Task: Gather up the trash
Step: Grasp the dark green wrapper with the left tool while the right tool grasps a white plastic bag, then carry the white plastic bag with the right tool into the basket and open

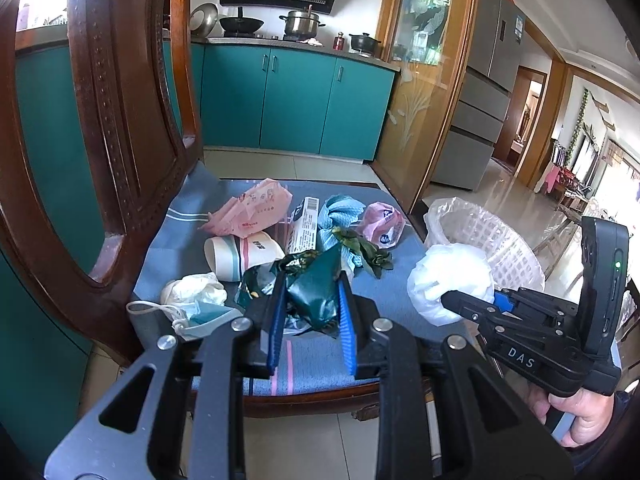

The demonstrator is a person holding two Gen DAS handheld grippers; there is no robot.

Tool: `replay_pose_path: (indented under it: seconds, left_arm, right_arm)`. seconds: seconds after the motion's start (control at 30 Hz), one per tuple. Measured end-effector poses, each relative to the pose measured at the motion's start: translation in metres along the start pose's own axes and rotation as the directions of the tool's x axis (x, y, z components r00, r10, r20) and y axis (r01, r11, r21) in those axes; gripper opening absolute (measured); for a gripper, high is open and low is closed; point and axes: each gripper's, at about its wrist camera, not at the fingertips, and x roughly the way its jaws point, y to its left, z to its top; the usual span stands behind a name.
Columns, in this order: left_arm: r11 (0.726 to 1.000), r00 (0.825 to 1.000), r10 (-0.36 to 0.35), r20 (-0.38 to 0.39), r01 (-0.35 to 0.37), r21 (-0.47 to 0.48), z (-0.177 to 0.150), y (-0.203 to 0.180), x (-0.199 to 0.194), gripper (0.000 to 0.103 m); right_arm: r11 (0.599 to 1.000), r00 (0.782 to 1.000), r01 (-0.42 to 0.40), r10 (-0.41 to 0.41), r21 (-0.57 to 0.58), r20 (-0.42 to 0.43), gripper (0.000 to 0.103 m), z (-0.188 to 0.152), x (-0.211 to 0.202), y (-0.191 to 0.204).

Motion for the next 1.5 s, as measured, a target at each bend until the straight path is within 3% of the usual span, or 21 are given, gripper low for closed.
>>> replay_pose_path:
  seconds: [1.1, 1.27, 1.5]
  left_arm:
    - [1.000, 1.000, 0.006, -0.015, -0.005, 0.012, -0.002, -0.002, 0.003, 0.026]
    - [1.000, 1.000, 0.006, -0.019, -0.006, 0.013, -0.003, -0.002, 0.004, 0.026]
    - [1.000, 1.000, 0.002, -0.029, -0.002, 0.018, -0.005, -0.004, 0.006, 0.026]
  right_arm:
    - [1.000, 1.000, 0.007, -0.007, -0.010, 0.001, 0.027, 0.001, 0.000, -0.002]
    - [0.998, 0.997, 0.056, -0.056, -0.002, 0.059, 0.027, 0.013, -0.012, -0.017]
    - [0.967, 0.964, 0.191, -0.217, 0.168, 0.154, 0.027, 0.043, -0.035, -0.100]
